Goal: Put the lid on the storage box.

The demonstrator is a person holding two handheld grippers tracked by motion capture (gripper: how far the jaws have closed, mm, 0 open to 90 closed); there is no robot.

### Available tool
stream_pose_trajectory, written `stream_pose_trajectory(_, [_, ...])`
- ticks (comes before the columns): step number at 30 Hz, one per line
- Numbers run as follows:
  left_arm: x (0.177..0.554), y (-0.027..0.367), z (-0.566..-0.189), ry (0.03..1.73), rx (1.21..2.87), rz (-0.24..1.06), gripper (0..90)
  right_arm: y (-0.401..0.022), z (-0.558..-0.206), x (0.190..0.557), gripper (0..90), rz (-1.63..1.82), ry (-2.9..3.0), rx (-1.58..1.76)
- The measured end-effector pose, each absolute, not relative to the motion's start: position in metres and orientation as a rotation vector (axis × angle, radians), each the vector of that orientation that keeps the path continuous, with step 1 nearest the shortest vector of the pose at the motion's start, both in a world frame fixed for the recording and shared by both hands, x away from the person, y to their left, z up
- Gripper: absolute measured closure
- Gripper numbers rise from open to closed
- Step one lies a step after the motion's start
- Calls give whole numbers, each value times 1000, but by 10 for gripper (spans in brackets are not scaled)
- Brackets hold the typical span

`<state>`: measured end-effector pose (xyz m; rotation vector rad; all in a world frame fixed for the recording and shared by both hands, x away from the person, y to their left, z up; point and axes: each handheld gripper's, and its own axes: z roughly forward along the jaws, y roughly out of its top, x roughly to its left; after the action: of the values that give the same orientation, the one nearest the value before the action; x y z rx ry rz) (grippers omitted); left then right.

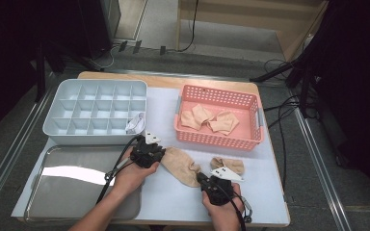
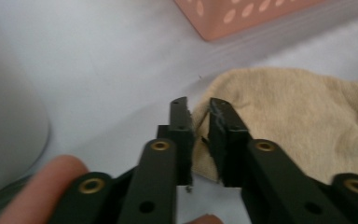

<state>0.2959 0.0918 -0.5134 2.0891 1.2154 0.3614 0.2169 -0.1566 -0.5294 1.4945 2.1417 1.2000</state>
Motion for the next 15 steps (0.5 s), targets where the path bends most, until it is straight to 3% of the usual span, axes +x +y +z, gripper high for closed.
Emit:
stream_pose_trajectory(8, [280, 100, -508, 1193, 2052, 227, 900, -181, -521, 216, 900, 1225, 2119, 1535])
stream_pose_trajectory(15, [239, 102, -512, 1148, 2044, 101, 900, -195, -513, 209, 900, 1165, 2119, 1498])
